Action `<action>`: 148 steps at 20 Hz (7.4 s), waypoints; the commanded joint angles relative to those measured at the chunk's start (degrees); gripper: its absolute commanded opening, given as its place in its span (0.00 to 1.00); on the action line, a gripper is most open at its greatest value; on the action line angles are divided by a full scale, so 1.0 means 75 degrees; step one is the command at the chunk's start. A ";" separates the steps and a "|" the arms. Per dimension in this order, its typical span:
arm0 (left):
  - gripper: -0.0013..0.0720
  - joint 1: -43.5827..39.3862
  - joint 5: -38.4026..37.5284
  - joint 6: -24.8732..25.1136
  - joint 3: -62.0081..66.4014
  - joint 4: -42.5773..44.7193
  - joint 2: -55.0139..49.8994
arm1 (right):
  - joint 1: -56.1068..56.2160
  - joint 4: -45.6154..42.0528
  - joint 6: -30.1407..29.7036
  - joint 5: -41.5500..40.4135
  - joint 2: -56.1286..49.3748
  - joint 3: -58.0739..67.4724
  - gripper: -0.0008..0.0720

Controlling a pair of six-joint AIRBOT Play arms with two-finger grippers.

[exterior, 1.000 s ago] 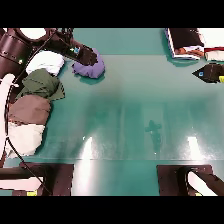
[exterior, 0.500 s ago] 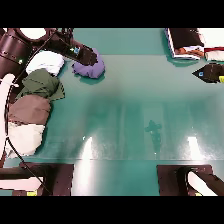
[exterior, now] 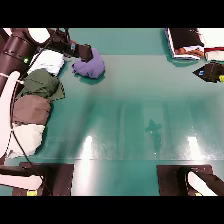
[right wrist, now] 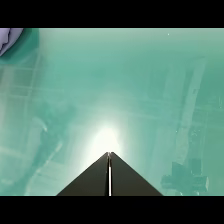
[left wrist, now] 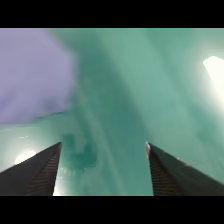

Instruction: Fold the shirts.

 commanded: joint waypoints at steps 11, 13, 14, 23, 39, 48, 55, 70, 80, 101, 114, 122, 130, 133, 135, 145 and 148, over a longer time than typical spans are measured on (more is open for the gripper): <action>0.86 0.1489 0.2509 0.1090 0.0000 -0.1778 -0.2801 | 0.0006 -0.0003 0.0003 -0.0012 0.0003 -0.0003 0.03; 0.32 0.1489 0.2372 0.1070 0.0012 -0.1944 -0.2766 | 0.0006 -0.0003 0.0003 -0.0026 0.0003 -0.0003 0.03; 0.06 0.1489 0.1999 0.1067 0.0169 -0.2017 -0.2763 | 0.0006 -0.0006 0.0000 -0.0050 0.0003 -0.0003 0.03; 0.05 0.0510 -0.0149 0.2836 0.2288 -0.2092 -0.0073 | 0.0000 -0.0026 0.0000 -0.0280 0.0003 0.1955 0.03; 1.00 -0.1510 -0.1478 0.1944 -0.1547 -0.1148 0.1370 | -0.0169 -0.0012 0.0006 0.0801 0.0000 0.3689 0.03; 0.86 -0.1510 -0.0428 0.1492 -0.4852 -0.1352 0.1367 | -0.0166 -0.0012 0.0006 0.0799 0.0000 0.3689 0.03; 0.74 -0.1510 0.0761 0.2882 -0.6190 -0.4252 0.1370 | -0.0166 -0.0009 0.0006 0.0804 0.0000 0.3687 0.03; 0.05 -0.1510 0.0221 0.1661 -0.5047 -0.1751 0.1763 | 0.0181 0.0044 0.0221 0.2506 -0.0006 0.1530 0.23; 0.05 -0.1510 -0.0291 0.1603 -0.4666 -0.1714 0.2113 | 0.3838 0.2448 -0.0726 -0.2200 -0.2040 -0.3926 0.77; 0.05 -0.1510 -0.0627 0.1090 -0.0982 0.1763 0.4208 | 0.1207 -0.1821 0.0522 -0.0087 0.0507 0.1233 0.03; 0.05 -0.1510 -0.0632 0.2699 0.0560 0.3127 0.4386 | 0.0880 -0.2043 0.0262 0.1119 0.0408 0.3888 0.03; 0.05 -0.1510 -0.0906 0.2008 -0.1985 0.2751 0.4366 | 0.2084 -0.1982 0.0262 0.1568 -0.0606 0.1935 0.03; 0.05 -0.1510 -0.0705 0.2014 -0.4354 0.3112 0.4368 | 0.3069 -0.0306 0.0093 0.0125 -0.1227 -0.0947 0.78; 0.05 -0.1510 -0.0629 0.2011 -0.4348 0.3182 0.4368 | 0.3238 0.0985 -0.0484 -0.0297 -0.2527 -0.0874 0.78; 0.05 -0.1510 -0.0641 0.2011 -0.4348 0.3270 0.4371 | 0.3424 0.1716 -0.0848 -0.0574 -0.3532 -0.0443 0.78; 0.05 -0.1510 -0.0697 0.1970 -0.4345 0.3620 0.4371 | 0.5027 0.2454 -0.0854 -0.0694 -0.7688 0.3311 0.77; 0.05 -0.1510 -0.0679 0.1778 -0.4345 0.3617 0.4371 | 0.5377 0.2457 -0.0527 -0.0694 -0.8329 0.4173 0.77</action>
